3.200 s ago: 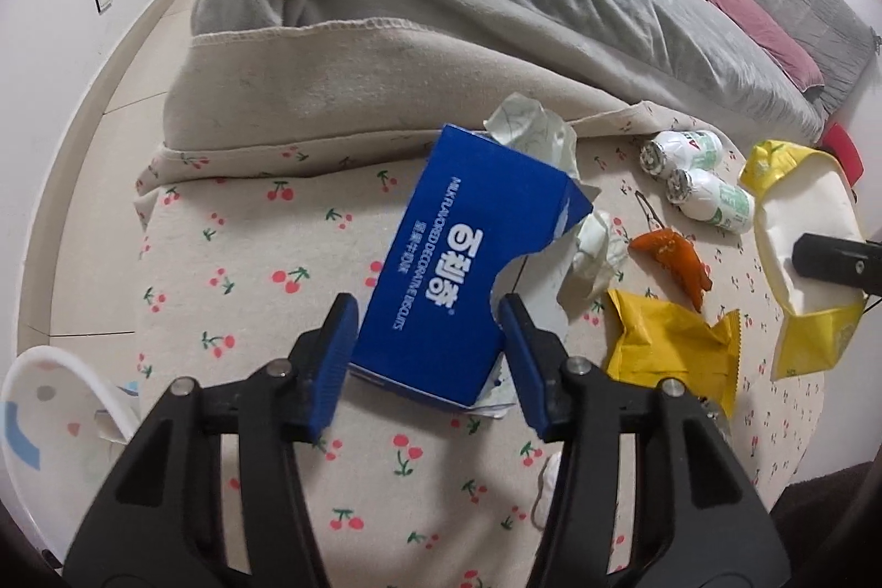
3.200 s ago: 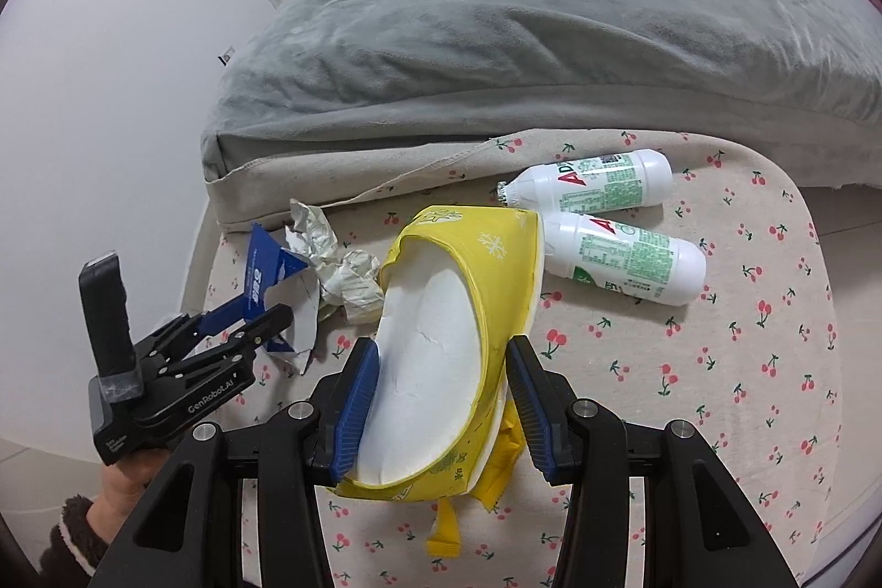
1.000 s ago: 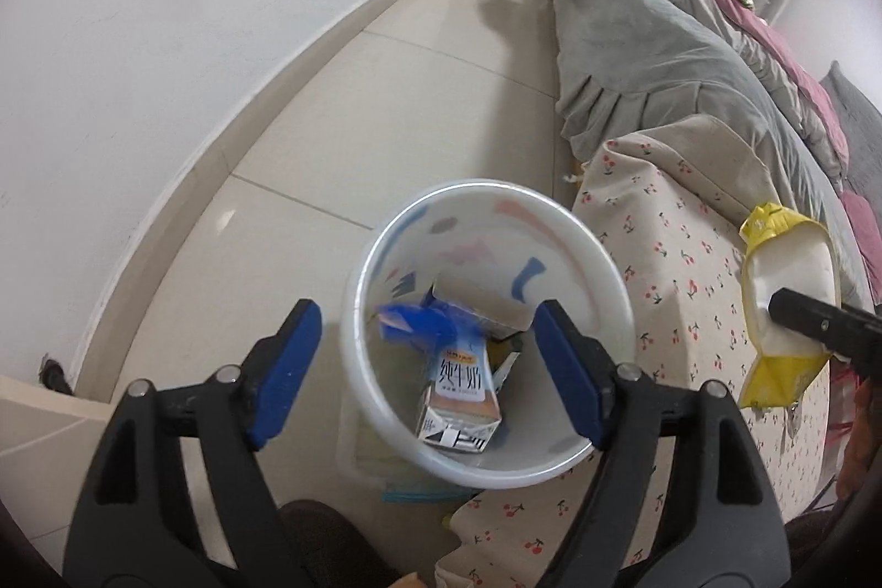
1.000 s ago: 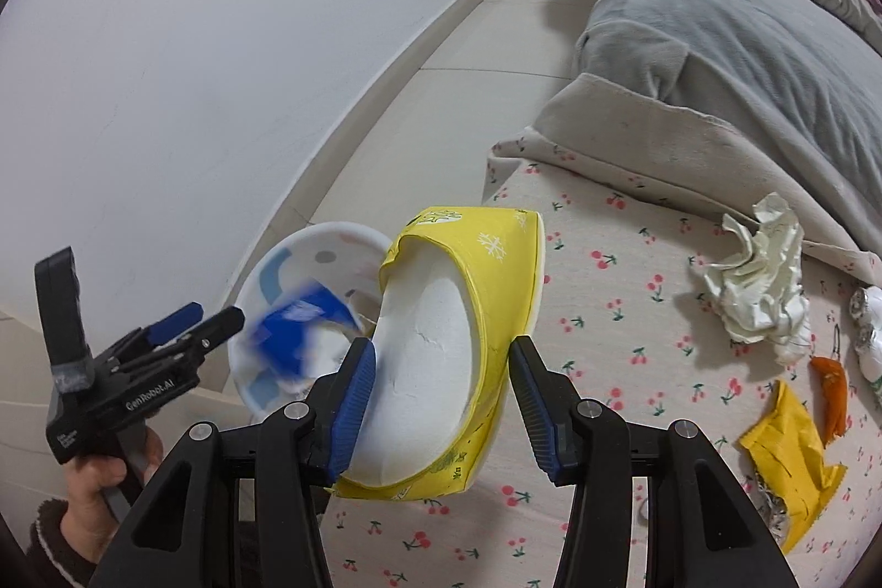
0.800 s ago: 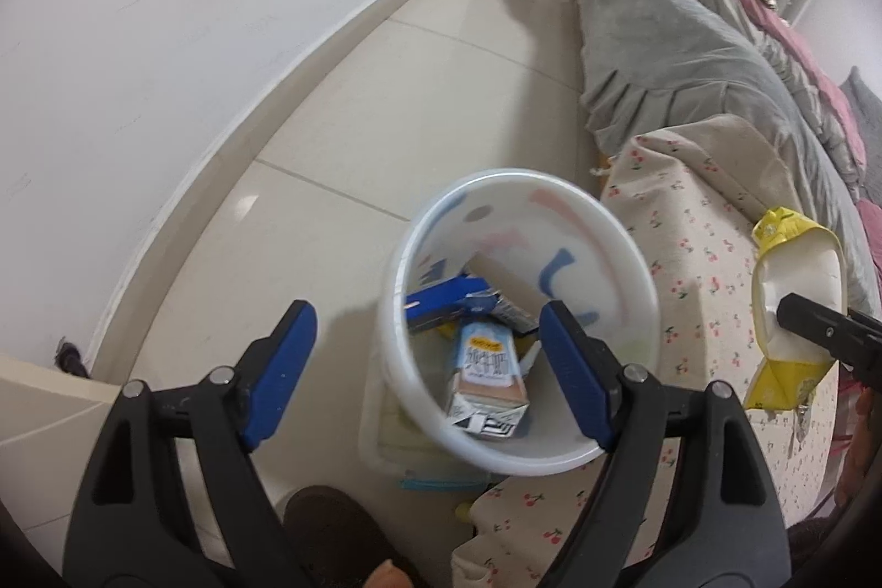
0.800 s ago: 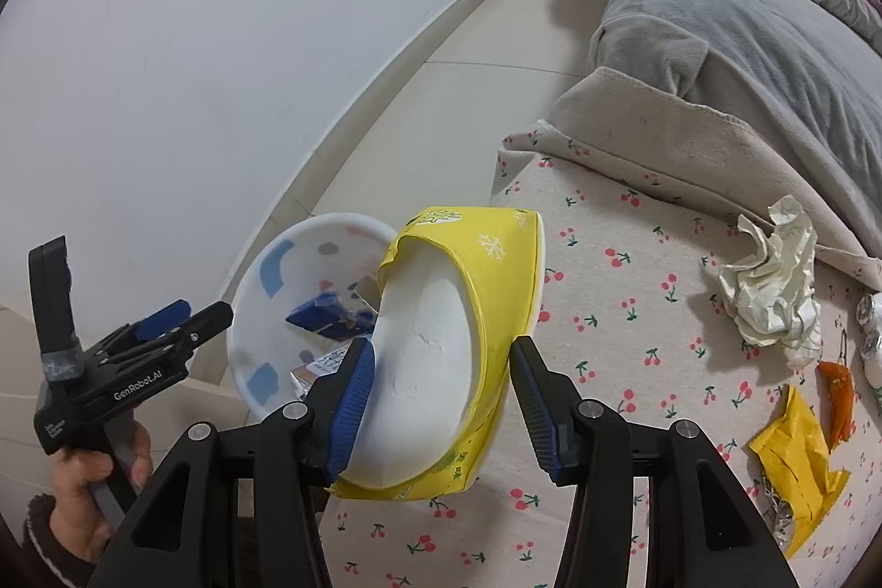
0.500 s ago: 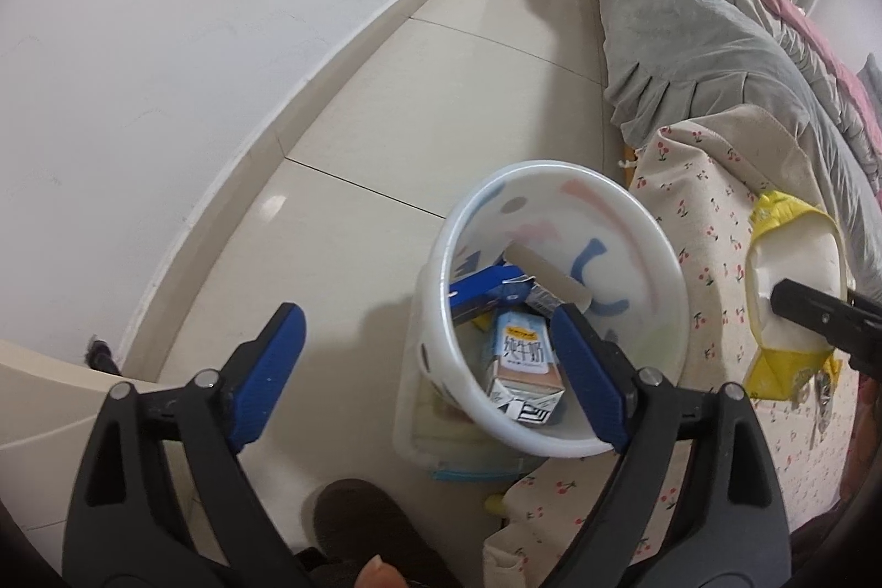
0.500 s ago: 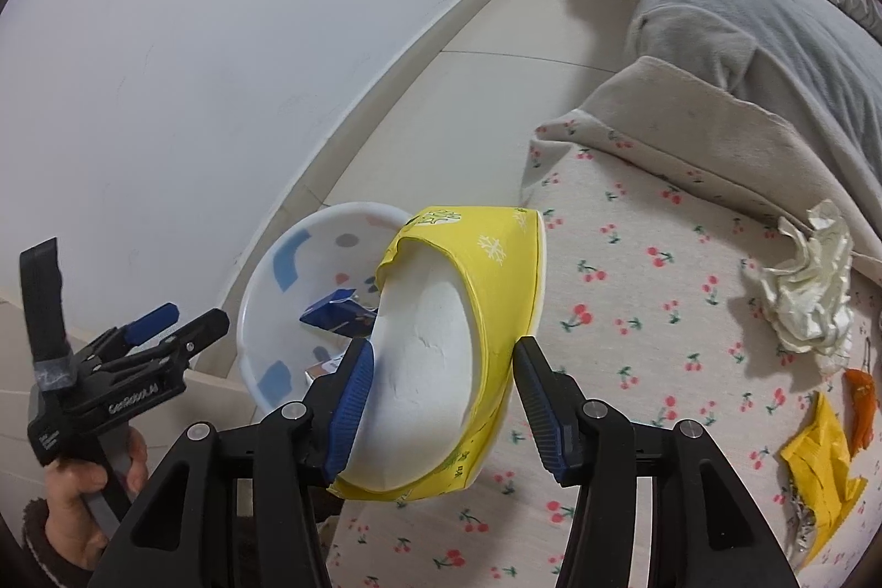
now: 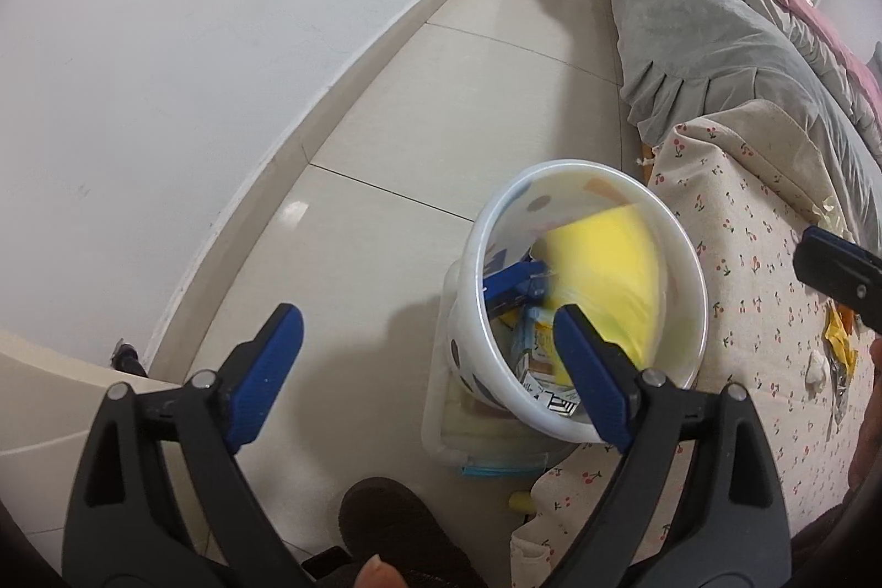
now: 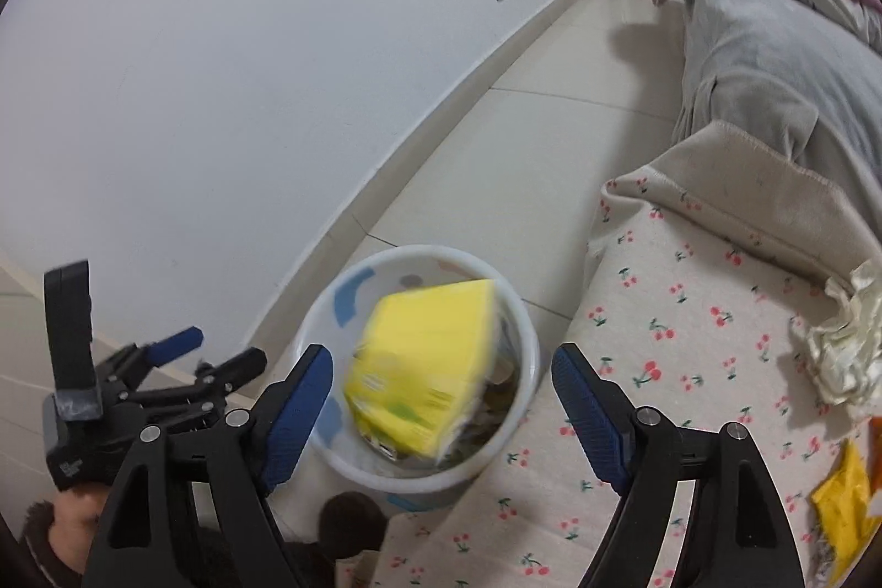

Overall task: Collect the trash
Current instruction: 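Move both open tools back over the trash on the bed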

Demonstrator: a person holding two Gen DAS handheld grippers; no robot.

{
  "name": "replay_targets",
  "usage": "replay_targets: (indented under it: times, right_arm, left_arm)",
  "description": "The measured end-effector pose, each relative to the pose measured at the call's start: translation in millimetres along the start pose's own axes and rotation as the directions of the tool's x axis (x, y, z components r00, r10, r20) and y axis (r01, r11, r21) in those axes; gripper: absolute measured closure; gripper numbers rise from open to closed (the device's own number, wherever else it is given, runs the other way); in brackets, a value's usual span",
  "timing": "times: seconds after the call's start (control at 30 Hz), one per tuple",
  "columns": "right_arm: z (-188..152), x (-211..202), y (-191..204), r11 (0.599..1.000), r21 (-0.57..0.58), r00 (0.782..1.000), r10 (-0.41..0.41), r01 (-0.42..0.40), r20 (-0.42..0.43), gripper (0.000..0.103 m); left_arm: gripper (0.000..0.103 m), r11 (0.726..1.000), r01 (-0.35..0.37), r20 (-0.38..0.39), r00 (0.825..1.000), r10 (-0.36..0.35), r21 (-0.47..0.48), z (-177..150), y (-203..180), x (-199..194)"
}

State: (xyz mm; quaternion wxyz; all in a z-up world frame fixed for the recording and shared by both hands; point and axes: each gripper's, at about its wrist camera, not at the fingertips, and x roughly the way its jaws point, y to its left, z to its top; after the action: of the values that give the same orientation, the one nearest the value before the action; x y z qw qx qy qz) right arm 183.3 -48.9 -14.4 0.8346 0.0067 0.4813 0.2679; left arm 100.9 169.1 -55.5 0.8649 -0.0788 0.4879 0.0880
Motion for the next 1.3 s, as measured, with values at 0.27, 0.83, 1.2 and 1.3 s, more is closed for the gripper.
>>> replay_targets:
  times: [0.27, 0.83, 1.2, 1.3]
  right_arm:
    - [-5.8, -16.4, -7.2, 0.998, -0.014, 0.998, -0.054, 0.054, 0.016, 0.02]
    - [-28.3, -73.2, -84.8, 0.977, 0.082, 0.979, -0.203, 0.199, 0.038, 0.02]
    - [-61.9, -97.7, -160.5, 0.933, 0.198, 0.954, -0.292, 0.301, -0.072, 0.019]
    - [-74.8, -101.5, -184.2, 0.917, 0.237, 0.946, -0.302, 0.322, -0.117, 0.019]
  left_arm:
    - [0.011, 1.0, 0.018, 0.002, 1.0, -0.018, 0.013, 1.6, -10.7, -3.8]
    - [0.011, 0.995, 0.066, -0.002, 0.998, -0.066, 0.077, 1.4, -57.8, -9.5]
    - [0.011, 0.99, 0.076, -0.02, 0.997, -0.074, 0.115, -4.1, -77.6, -7.9]
    - [0.011, 0.989, 0.081, -0.027, 0.997, -0.079, 0.124, -6.1, -82.0, -7.5]
